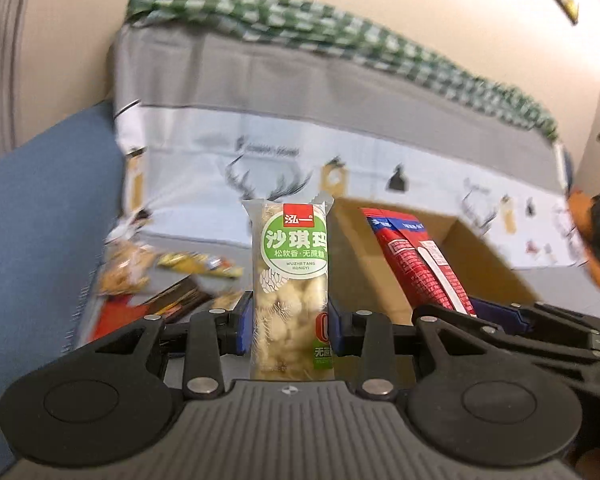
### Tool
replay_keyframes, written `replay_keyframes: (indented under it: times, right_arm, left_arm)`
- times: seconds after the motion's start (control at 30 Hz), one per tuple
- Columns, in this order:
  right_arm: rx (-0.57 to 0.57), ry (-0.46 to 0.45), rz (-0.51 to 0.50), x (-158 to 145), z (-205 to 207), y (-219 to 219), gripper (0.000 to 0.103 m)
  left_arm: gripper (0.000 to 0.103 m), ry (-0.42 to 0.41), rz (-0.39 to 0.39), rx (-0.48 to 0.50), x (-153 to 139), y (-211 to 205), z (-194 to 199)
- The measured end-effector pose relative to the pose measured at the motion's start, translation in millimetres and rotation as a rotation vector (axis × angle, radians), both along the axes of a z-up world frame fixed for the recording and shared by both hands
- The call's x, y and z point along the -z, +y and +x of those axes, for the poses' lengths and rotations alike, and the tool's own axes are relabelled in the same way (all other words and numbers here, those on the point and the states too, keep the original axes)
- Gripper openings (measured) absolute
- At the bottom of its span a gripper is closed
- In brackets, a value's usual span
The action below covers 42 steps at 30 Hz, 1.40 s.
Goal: Organize snacks
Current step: 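Carry both snacks over the box and open both tools to drop them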
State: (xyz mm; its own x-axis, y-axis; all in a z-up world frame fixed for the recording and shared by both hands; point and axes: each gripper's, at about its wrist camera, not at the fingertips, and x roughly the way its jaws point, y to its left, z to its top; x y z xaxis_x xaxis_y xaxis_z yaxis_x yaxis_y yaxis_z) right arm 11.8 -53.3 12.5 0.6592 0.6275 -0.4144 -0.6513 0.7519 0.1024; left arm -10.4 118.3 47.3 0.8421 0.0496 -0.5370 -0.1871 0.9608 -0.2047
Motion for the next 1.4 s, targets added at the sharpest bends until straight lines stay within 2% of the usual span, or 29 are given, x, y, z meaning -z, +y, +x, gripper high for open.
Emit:
replay_keyframes:
  times: [0.23, 0.4, 0.57, 1.07, 1.17, 1.4]
  right_arm:
    - [0.169, -0.005, 0.012, -3.3, 32.0, -52.0, 0.042]
    - [0.334, 0.048, -0.014, 4.9, 57.3, -94.6, 0.042]
    - [0.439, 0.096, -0.025, 16.8, 70.9, -121.6, 0.042]
    - [0.465, 0.106, -0.040, 18.2, 71.4, -126.7, 0.042]
    - [0.464, 0.107, -0.044, 17.1, 71.4, -126.0, 0.045]
    - [0.459, 0.099, -0.056, 16.0, 69.3, -122.3, 0.050]
  left_arm:
    - [0.040, -0.048, -0.048, 0.095, 0.3, -41.1, 26.4]
    - [0.040, -0.041, -0.064, 0.182, 8.9, -72.7, 38.2]
    - [0.040, -0.034, -0.060, 0.240, 16.1, -92.6, 43.3]
    - [0.040, -0.022, -0.081, 0.280, 22.1, -104.3, 48.7]
    - [0.044, -0.015, -0.074, 0.286, 22.1, -103.9, 50.4]
    - [0.044, -0.015, -0.055, 0.279, 23.8, -106.1, 49.2]
